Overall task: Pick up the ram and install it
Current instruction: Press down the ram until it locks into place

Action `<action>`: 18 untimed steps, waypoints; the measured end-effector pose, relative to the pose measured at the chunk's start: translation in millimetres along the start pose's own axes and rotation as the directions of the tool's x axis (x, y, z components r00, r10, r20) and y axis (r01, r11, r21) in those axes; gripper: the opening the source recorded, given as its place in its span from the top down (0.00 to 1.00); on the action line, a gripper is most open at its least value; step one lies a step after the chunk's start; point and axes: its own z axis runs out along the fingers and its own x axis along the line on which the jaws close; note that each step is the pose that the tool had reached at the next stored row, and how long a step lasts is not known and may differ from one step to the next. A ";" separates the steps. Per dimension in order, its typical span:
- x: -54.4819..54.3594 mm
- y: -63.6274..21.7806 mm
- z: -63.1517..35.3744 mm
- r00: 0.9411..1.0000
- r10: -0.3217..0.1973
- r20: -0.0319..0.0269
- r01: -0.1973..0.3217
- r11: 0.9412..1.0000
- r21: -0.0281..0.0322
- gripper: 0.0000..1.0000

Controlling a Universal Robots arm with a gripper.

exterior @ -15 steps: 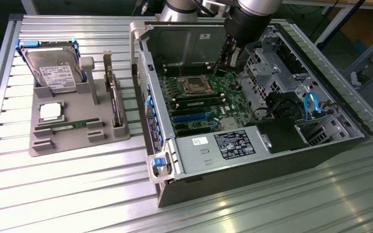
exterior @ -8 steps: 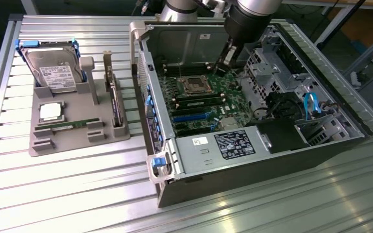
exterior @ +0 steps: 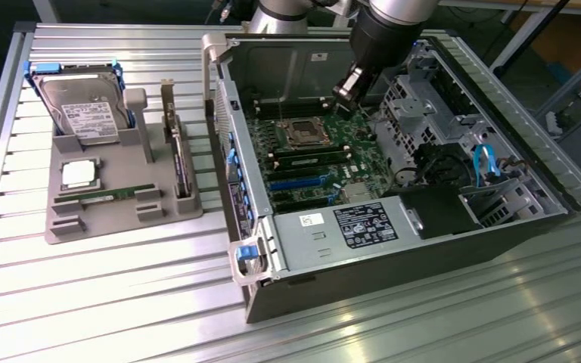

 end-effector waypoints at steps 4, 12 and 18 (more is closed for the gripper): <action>0.0 0.0 0.0 0.998 0.069 0.002 -0.070 0.998 0.004 0.90; 0.0 0.0 0.0 0.985 0.175 0.006 -0.175 0.985 0.009 0.90; 0.0 0.0 0.1 0.965 0.262 0.010 -0.262 0.965 0.013 0.90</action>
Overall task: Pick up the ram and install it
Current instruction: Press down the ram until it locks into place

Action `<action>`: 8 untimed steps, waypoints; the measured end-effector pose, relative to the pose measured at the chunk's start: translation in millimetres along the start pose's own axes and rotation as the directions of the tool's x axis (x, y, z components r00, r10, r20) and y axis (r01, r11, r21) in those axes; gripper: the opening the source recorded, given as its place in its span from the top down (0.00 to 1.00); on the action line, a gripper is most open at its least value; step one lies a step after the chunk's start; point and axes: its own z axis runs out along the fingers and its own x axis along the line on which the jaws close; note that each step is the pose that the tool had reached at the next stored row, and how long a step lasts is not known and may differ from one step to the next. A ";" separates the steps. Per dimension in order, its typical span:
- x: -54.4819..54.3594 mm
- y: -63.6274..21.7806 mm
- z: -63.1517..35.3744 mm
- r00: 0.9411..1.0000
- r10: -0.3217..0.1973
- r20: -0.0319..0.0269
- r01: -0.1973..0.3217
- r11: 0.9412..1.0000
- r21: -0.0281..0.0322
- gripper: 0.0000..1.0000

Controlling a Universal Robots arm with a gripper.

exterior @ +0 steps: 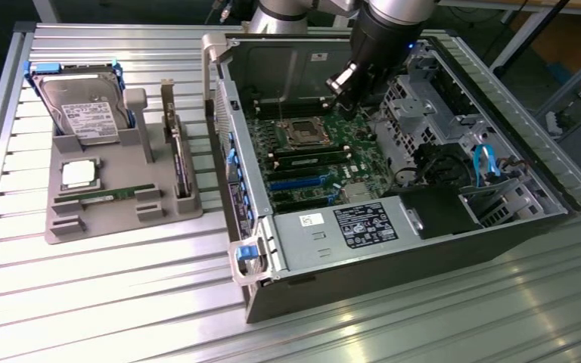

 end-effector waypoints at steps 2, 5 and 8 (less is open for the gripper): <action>0.0 0.0 0.0 0.998 0.069 0.002 -0.069 0.998 0.004 0.90; 0.0 0.0 0.0 0.998 0.070 0.002 -0.070 0.998 0.004 0.90; -1.3 -0.6 0.1 0.997 0.071 -0.007 -0.071 0.998 0.001 0.90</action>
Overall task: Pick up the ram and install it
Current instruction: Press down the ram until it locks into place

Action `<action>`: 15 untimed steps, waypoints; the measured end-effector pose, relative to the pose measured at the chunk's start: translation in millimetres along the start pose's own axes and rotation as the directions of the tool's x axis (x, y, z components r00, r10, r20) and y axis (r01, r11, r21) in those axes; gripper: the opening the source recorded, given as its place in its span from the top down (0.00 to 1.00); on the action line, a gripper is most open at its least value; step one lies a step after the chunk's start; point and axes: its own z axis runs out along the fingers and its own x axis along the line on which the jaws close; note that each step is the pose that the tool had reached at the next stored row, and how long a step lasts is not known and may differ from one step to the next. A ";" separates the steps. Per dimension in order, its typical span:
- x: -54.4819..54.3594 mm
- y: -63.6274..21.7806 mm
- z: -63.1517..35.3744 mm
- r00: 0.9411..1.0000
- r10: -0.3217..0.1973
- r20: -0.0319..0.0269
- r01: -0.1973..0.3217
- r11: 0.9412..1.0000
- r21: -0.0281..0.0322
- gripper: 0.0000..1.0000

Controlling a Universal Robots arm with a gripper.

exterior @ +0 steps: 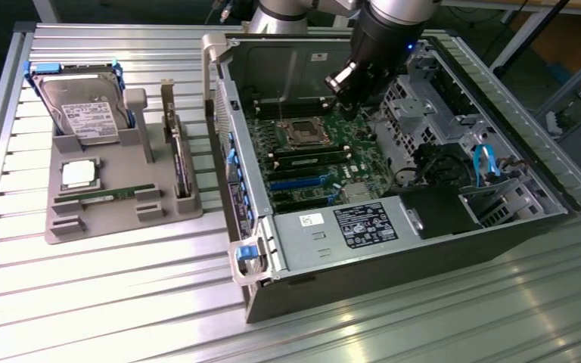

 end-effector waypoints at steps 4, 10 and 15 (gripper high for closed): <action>-2.2 -0.8 0.0 1.000 0.001 -0.016 -0.001 1.000 -0.005 0.90; -0.2 0.0 0.0 1.000 0.005 -0.016 -0.005 1.000 -0.005 0.90; 0.1 0.0 0.0 0.996 0.091 -0.013 -0.091 0.996 -0.001 0.90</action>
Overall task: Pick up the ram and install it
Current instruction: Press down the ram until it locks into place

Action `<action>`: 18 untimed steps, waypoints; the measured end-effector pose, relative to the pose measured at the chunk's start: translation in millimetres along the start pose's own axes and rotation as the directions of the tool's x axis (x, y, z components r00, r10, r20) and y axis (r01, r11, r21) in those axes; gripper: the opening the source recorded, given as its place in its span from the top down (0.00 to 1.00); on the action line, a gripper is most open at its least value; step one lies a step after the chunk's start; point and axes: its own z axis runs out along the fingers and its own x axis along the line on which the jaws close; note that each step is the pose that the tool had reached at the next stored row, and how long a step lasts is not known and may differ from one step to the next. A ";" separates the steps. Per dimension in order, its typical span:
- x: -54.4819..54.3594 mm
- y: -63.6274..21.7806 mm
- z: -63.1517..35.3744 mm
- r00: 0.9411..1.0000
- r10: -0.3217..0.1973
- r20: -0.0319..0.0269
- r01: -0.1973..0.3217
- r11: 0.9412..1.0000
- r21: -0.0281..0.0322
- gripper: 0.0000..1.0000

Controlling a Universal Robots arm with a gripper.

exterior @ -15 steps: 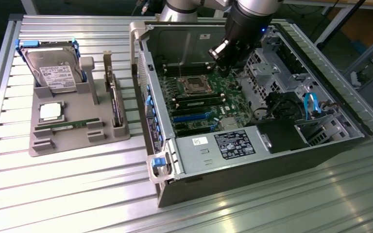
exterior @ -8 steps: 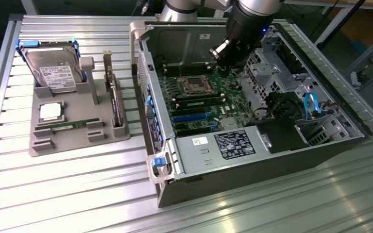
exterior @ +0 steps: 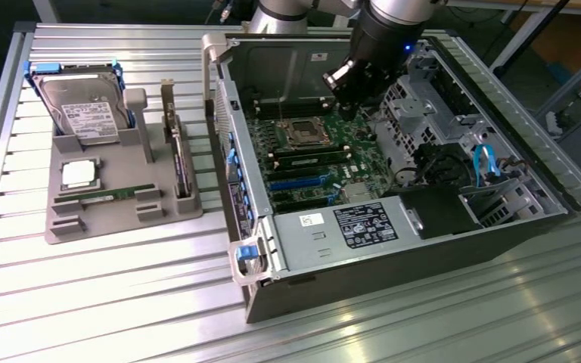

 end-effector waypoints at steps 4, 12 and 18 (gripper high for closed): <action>0.0 0.0 0.1 0.994 0.108 0.004 -0.108 0.994 0.003 0.90; 0.0 0.0 0.2 0.967 0.255 0.011 -0.255 0.967 0.006 0.90; 0.0 0.0 0.2 0.960 0.280 0.012 -0.280 0.960 0.006 0.90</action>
